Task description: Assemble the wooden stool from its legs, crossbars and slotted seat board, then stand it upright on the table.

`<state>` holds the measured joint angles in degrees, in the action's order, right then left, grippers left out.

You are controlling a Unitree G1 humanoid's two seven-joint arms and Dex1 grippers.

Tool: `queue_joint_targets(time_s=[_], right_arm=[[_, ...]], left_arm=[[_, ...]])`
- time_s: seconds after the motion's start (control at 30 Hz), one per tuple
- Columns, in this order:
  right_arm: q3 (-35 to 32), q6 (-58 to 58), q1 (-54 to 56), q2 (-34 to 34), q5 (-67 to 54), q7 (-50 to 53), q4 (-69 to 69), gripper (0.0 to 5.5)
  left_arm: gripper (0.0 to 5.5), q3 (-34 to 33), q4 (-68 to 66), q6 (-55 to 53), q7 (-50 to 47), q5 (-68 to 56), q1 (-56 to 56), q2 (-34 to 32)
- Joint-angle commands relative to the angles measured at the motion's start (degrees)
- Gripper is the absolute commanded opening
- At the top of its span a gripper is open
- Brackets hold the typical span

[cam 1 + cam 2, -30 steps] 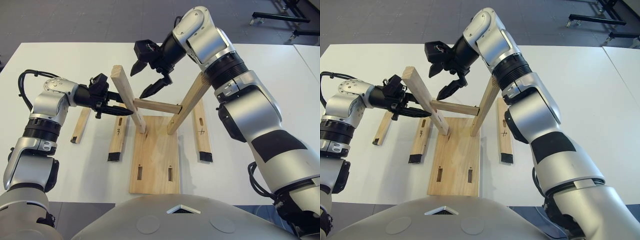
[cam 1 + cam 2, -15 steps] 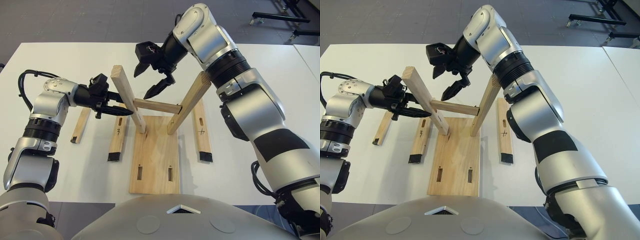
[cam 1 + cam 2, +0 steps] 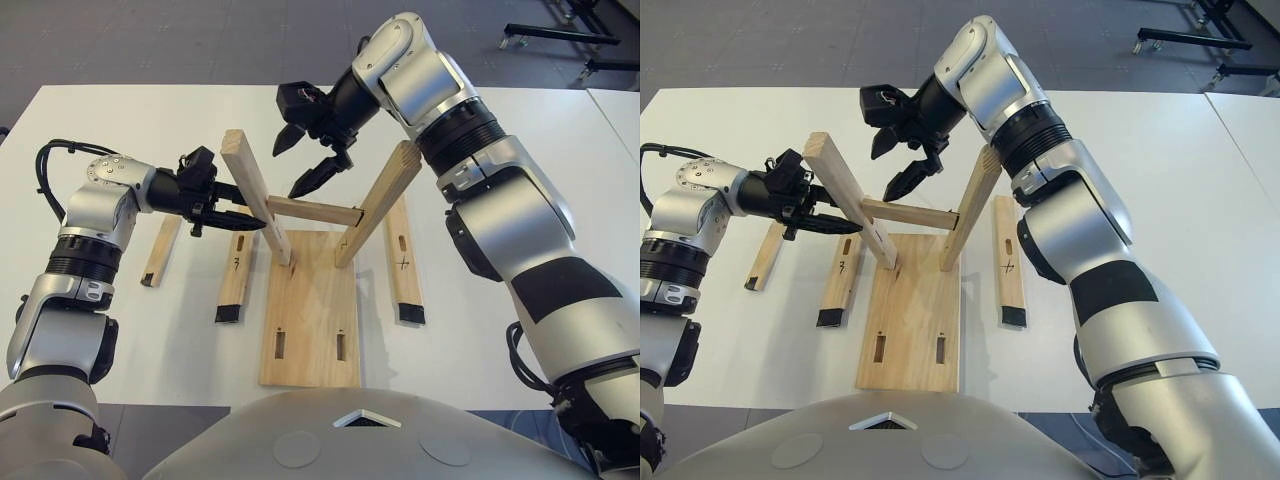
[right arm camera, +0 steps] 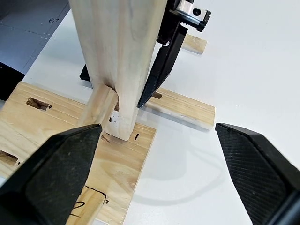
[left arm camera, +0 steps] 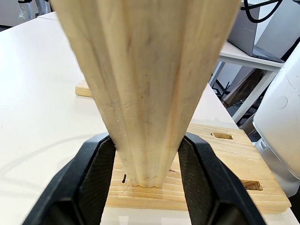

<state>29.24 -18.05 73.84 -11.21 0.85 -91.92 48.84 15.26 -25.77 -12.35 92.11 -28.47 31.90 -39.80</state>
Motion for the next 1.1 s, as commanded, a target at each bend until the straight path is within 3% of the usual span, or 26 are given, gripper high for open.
queue_joint_targets(time_s=[0.03,0.27,0.7,1.1], right_arm=[[1.44,-2.22,2.15,-0.28,-3.21,-0.57,-1.84,4.49],[2.42,-5.04,2.58,-0.73,-5.66,-0.57,-3.3,4.49],[2.54,-0.26,1.08,-0.82,-1.13,-0.33,-1.87,4.49],[6.92,1.19,-2.42,-2.76,0.81,-0.51,-5.0,4.49]], left_arm=[[2.01,3.05,-3.12,-0.66,-1.31,7.49,-3.42,-0.71],[2.01,3.01,-3.5,-0.45,-1.41,7.51,-3.28,-0.54],[2.01,3.28,-4.07,-0.03,-1.08,7.67,-2.99,-0.39],[2.01,3.14,-3.55,-0.1,-1.09,7.41,-3.61,-0.72]])
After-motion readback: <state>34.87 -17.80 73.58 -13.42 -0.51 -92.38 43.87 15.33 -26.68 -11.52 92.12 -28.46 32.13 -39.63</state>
